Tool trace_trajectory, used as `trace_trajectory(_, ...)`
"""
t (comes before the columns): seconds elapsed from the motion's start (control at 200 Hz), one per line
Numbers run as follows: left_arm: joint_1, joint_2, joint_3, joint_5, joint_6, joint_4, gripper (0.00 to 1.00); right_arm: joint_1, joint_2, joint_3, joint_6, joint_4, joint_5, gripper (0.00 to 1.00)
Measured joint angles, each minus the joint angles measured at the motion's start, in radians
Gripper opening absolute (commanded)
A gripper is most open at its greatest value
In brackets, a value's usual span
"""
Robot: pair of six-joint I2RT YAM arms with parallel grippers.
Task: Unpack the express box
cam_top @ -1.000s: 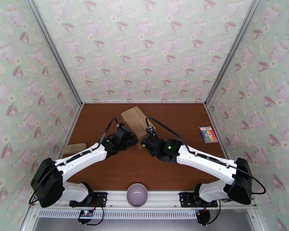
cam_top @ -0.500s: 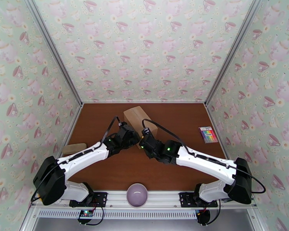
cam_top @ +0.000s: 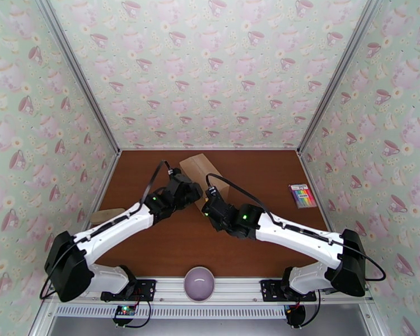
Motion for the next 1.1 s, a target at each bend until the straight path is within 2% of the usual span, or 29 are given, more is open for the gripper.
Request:
trace_trajectory(0.18, 0.028, 0.009, 0.070, -0.007, 0.063, -0.007, 0.81, 0.000, 0.000, 0.000, 0.000, 0.001, 0.000, 0.00)
trace_trajectory(0.356, 0.031, 0.126, 0.134, 0.013, 0.106, 0.002, 0.82, 0.000, 0.000, 0.000, 0.000, 0.001, 0.000, 0.00)
trace_trajectory(0.546, 0.032, 0.222, 0.138, 0.027, 0.117, 0.016, 0.82, 0.000, 0.000, 0.000, 0.000, 0.001, 0.000, 0.00)
trace_trajectory(1.102, 0.078, 0.335, 0.247, -0.004, 0.125, -0.003, 0.80, 0.008, -0.067, 0.000, 0.004, -0.066, -0.008, 0.00)
